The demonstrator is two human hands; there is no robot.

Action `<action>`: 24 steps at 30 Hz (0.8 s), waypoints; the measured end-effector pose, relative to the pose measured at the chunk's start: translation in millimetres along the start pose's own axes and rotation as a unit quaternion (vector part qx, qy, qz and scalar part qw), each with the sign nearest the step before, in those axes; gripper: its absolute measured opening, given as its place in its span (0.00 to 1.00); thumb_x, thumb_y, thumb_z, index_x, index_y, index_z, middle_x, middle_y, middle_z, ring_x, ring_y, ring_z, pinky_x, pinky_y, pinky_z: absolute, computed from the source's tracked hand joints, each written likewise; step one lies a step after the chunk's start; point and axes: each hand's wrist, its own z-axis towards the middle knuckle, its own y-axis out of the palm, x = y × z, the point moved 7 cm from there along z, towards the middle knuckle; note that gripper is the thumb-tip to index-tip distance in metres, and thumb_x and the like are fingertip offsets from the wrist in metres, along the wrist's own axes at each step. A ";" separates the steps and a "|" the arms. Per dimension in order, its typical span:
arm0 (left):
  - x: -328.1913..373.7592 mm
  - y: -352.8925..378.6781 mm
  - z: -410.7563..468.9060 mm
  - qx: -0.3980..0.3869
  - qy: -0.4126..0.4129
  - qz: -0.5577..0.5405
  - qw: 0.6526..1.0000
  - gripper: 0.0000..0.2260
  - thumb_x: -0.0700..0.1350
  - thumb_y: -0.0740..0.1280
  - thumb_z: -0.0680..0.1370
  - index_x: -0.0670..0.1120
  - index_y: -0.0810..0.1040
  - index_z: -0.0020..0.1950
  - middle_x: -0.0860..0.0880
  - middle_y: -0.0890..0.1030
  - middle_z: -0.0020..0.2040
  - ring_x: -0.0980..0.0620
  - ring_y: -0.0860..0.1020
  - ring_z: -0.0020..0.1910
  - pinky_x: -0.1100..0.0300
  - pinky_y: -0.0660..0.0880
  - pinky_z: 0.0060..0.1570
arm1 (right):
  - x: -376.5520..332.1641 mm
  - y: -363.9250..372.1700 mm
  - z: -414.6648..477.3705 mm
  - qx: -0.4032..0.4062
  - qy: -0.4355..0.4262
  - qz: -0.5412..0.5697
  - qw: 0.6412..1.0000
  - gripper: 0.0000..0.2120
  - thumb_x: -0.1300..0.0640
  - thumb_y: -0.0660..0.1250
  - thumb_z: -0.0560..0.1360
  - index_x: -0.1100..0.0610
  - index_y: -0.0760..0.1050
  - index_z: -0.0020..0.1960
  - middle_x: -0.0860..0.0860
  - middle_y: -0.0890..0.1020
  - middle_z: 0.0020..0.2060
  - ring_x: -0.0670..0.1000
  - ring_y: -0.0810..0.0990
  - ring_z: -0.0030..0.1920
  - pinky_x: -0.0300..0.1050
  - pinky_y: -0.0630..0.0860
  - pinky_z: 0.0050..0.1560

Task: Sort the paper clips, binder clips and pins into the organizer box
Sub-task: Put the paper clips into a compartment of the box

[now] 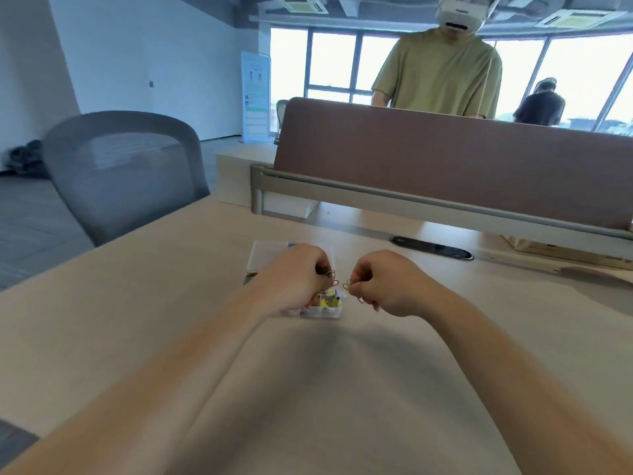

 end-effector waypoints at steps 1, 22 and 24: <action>-13.3 -9.4 -0.4 0.004 -0.011 0.002 1.000 0.03 0.45 0.67 0.77 0.47 0.79 0.44 0.52 0.79 0.30 0.56 0.76 0.25 0.64 0.71 0.27 | -12.5 5.2 9.6 -0.003 -0.012 0.001 1.000 0.07 0.56 0.68 0.78 0.53 0.77 0.41 0.48 0.80 0.33 0.47 0.78 0.31 0.39 0.71 0.33; -122.0 -42.7 -1.2 -0.096 -0.068 0.034 0.992 0.06 0.38 0.67 0.75 0.44 0.75 0.38 0.47 0.76 0.29 0.51 0.72 0.24 0.63 0.67 0.25 | -103.7 84.1 91.6 -0.071 -0.077 -0.082 0.991 0.04 0.58 0.71 0.74 0.56 0.78 0.41 0.53 0.80 0.37 0.52 0.76 0.36 0.38 0.66 0.30; -120.4 -41.4 -2.0 -0.091 -0.069 0.039 0.993 0.03 0.37 0.66 0.74 0.41 0.78 0.41 0.47 0.75 0.29 0.51 0.70 0.25 0.64 0.66 0.26 | -105.3 87.5 91.9 -0.061 -0.084 -0.103 0.989 0.03 0.59 0.70 0.74 0.59 0.81 0.45 0.56 0.82 0.40 0.55 0.78 0.38 0.41 0.68 0.32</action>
